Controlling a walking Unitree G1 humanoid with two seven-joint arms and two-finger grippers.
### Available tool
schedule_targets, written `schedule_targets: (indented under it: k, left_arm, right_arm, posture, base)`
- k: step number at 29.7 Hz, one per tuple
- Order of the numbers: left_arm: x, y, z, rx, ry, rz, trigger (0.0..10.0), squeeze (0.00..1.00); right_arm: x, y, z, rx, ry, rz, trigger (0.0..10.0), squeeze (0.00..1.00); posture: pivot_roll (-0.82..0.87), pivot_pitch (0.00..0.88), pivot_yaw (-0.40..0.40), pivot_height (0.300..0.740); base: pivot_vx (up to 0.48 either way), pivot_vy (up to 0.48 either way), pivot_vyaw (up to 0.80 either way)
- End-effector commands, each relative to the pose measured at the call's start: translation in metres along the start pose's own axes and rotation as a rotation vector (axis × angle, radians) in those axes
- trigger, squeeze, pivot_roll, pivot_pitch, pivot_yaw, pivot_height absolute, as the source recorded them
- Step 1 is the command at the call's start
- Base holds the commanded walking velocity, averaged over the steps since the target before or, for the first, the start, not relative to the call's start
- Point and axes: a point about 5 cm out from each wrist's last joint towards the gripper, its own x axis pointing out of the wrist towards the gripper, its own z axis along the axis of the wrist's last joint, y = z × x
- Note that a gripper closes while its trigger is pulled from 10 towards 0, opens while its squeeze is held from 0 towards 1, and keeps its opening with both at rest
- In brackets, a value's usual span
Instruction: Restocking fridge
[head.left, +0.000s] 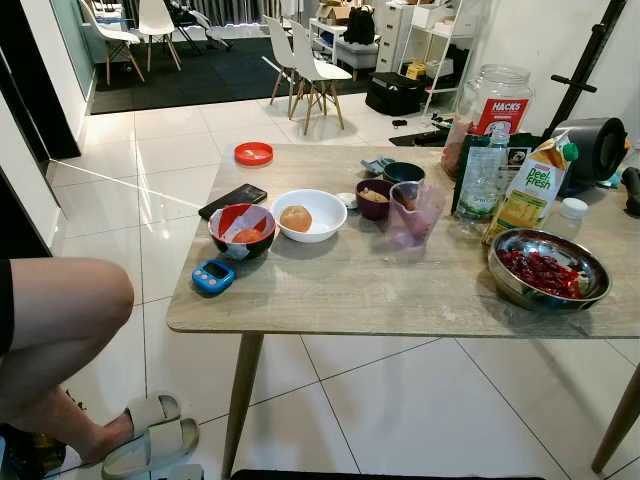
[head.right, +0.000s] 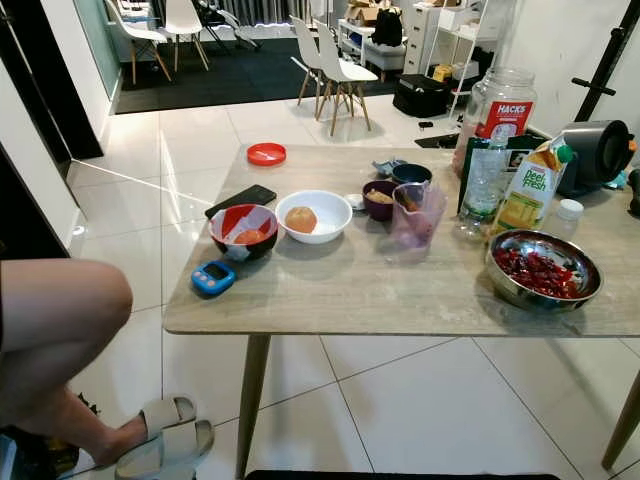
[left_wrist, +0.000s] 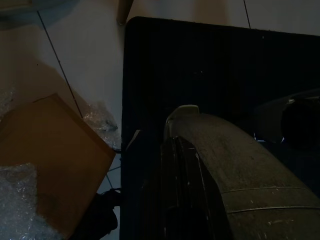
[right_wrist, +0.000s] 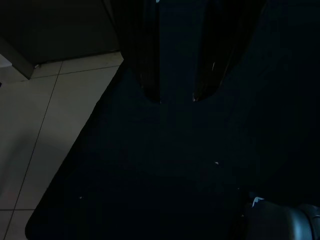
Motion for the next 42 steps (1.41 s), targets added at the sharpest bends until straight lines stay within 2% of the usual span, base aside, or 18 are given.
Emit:
schedule_targets:
  k: [1, 42]
  left_arm:
    - [0.0, -0.014, -0.013, 0.001, 0.052, -0.035, 10.0, 0.0]
    - [-0.004, 0.008, -0.009, 0.012, 0.043, -0.006, 10.0, 0.0]
  right_arm:
    - [0.0, -0.002, 0.0, 0.009, -0.006, -0.007, 10.0, 0.0]
    - [0.001, 0.009, 0.005, 0.049, -0.012, 0.011, 10.0, 0.0]
  posture:
    - [-0.07, 0.0, -0.047, 0.74]
    - [-0.04, 0.0, 0.013, 0.74]
  base:
    - [0.0, 0.0, 0.0]
    - [0.0, 0.0, 0.0]
